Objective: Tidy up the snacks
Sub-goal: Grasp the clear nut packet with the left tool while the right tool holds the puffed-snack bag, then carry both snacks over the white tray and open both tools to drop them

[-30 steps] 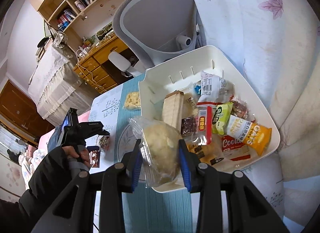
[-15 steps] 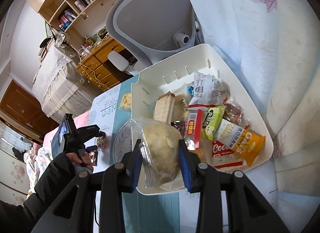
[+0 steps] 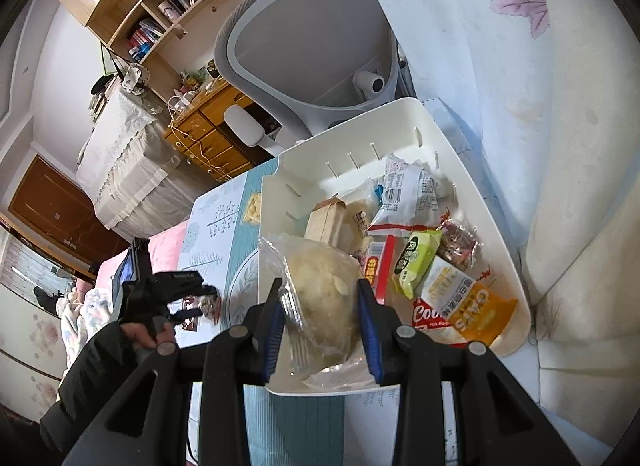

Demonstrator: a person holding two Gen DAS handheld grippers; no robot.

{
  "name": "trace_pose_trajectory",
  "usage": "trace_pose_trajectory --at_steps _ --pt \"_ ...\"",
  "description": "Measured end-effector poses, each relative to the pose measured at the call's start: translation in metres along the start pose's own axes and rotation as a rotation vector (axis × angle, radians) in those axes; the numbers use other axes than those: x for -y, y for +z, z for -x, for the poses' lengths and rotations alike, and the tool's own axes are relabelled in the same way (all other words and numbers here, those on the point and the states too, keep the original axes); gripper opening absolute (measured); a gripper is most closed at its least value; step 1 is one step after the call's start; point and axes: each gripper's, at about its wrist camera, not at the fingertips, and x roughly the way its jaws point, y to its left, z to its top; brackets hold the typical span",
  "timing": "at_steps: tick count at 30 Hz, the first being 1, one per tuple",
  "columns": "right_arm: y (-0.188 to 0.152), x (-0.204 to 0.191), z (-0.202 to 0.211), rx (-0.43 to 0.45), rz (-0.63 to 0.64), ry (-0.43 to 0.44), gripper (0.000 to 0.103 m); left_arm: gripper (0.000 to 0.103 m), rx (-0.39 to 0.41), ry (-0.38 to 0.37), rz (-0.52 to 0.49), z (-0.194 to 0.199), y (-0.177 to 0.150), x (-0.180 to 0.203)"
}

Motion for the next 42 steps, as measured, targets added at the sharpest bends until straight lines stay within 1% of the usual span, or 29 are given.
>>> trace_pose_trajectory --at_steps 5,8,16,21,25,30,33,34,35,37,42 --pt "0.003 0.012 -0.003 -0.004 -0.003 0.009 0.034 0.048 -0.02 -0.016 -0.069 0.024 -0.023 0.013" --pt "0.004 0.02 -0.004 -0.008 -0.011 0.002 0.034 0.048 -0.025 -0.04 -0.105 0.04 -0.035 0.024" --pt "0.004 0.038 -0.011 -0.023 -0.038 -0.011 0.034 0.049 0.001 -0.065 -0.17 0.082 -0.06 0.047" --pt "0.004 0.043 -0.014 -0.028 -0.043 -0.016 0.034 0.049 0.006 -0.109 -0.216 0.106 -0.074 0.057" --pt "0.004 0.047 -0.014 -0.035 -0.057 -0.013 0.035 0.049 0.014 -0.15 -0.273 0.123 -0.088 0.069" --pt "0.003 0.051 -0.016 -0.039 -0.076 0.0 0.036 0.049 0.026 -0.191 -0.359 0.134 -0.105 0.086" --pt "0.003 0.053 -0.016 -0.044 -0.089 0.004 0.036 0.049 0.027 -0.234 -0.412 0.137 -0.117 0.097" --pt "0.002 0.054 -0.015 -0.041 -0.096 0.01 0.041 0.049 0.026 -0.248 -0.432 0.138 -0.12 0.101" --pt "0.003 0.054 -0.014 -0.039 -0.1 0.012 0.049 0.049 0.026 -0.265 -0.457 0.138 -0.124 0.105" --pt "0.002 0.054 -0.012 -0.031 -0.105 0.007 0.058 0.049 0.022 -0.3 -0.5 0.139 -0.131 0.113" --pt "-0.002 0.053 -0.006 -0.012 -0.124 -0.004 0.059 0.051 0.024 -0.401 -0.557 0.145 -0.141 0.124"
